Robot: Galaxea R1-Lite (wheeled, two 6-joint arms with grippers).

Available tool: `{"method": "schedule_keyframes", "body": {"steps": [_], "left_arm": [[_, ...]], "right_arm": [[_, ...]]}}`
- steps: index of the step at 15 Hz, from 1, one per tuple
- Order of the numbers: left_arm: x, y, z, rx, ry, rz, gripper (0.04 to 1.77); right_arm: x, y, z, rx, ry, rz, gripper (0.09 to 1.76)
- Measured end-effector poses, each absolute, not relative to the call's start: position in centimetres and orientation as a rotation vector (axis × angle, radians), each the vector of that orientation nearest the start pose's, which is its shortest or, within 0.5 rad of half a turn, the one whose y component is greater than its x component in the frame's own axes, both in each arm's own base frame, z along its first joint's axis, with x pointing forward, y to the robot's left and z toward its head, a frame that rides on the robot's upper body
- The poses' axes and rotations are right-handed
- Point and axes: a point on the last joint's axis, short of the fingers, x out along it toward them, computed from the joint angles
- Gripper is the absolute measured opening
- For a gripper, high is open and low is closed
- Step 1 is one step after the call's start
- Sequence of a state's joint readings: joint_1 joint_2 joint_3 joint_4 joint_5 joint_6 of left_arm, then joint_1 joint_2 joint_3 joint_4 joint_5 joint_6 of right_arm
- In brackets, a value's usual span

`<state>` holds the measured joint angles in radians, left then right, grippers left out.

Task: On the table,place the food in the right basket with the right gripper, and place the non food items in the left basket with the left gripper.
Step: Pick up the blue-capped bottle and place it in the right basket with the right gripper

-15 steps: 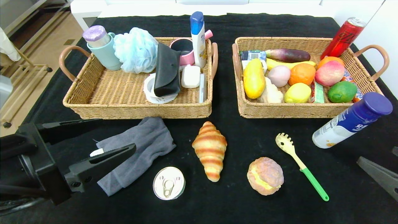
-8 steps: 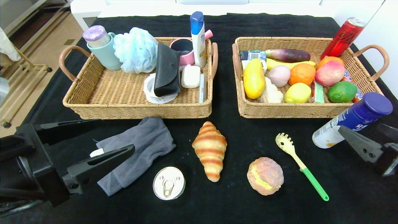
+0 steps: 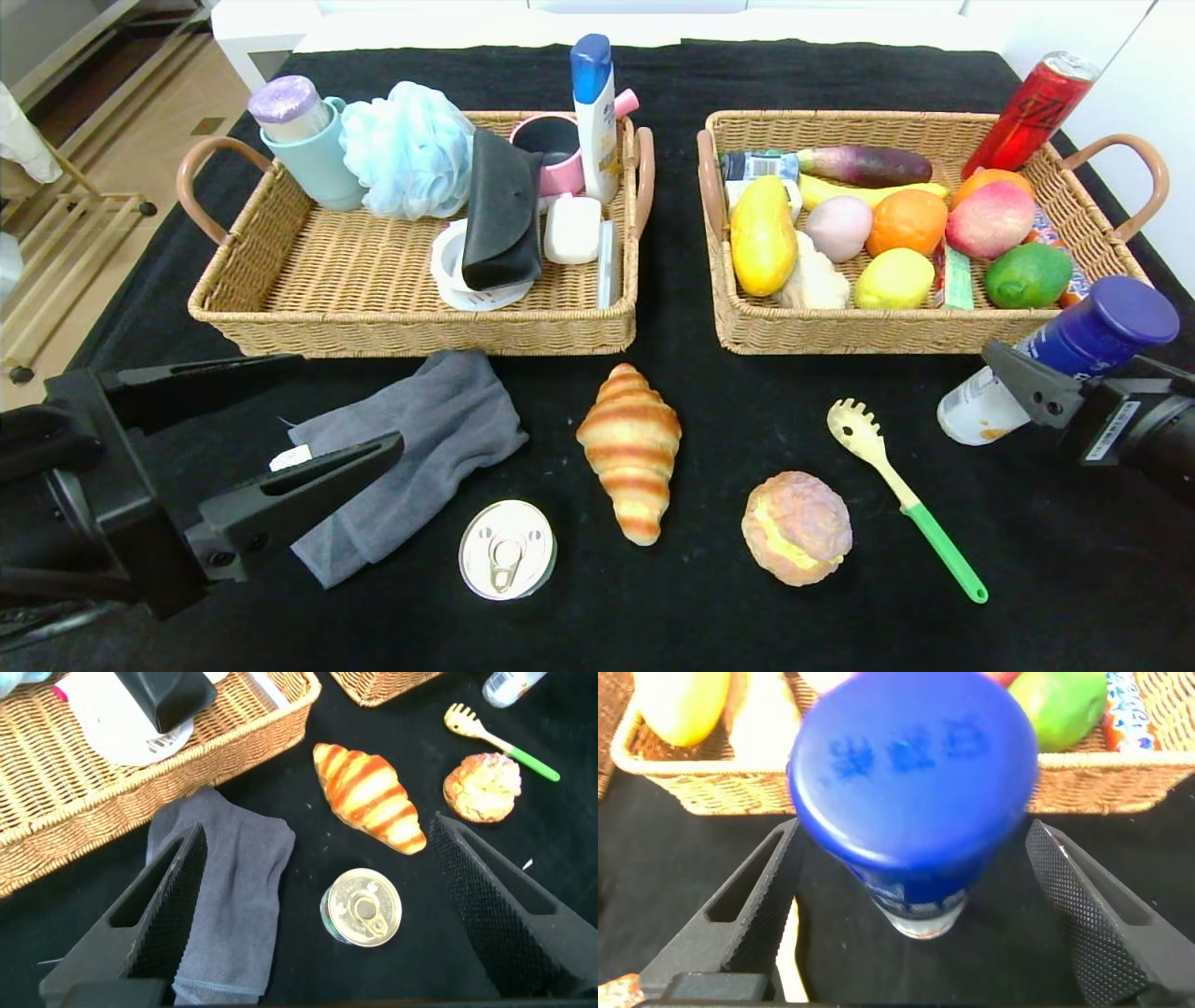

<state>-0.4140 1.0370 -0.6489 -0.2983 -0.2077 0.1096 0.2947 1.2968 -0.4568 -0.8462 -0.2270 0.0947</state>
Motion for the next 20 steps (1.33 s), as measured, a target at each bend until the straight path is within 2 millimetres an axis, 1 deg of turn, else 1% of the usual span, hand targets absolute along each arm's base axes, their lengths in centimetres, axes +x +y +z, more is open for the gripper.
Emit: {"method": "schedule_keyframes", "body": {"steps": [5,6,7,9,10,12,13,20], "left_arm": [[12.6,-6.0,25.1,0.118,0.063,-0.628,1.72],[12.6,-6.0,25.1,0.119,0.065,-0.627,1.72],[12.6,-6.1,25.1,0.124,0.064,-0.628,1.72],[12.6,-6.0,25.0,0.130,0.063,-0.628,1.72],[12.6,-6.0,25.0,0.131,0.064,-0.628,1.72],[12.6,-6.0,24.9,0.135,0.065,-0.628,1.72],[12.6,-6.0,24.8,0.137,0.068,-0.629,1.72],[12.7,-6.1,24.3,0.155,0.083,-0.633,1.72]], "right_arm": [[18.8,5.1,21.1,0.102,-0.009,0.066,1.71],[18.8,5.1,21.1,0.102,-0.008,0.067,1.60],[18.7,5.1,21.1,0.103,-0.009,0.068,1.42],[18.6,5.1,21.1,0.105,-0.011,0.070,1.12],[18.6,5.1,21.1,0.104,-0.010,0.070,1.00],[18.5,5.0,20.8,0.102,-0.003,0.067,0.85],[18.4,5.0,20.7,0.101,0.001,0.068,0.82],[18.3,4.9,20.4,0.092,0.012,0.072,0.82]]}}
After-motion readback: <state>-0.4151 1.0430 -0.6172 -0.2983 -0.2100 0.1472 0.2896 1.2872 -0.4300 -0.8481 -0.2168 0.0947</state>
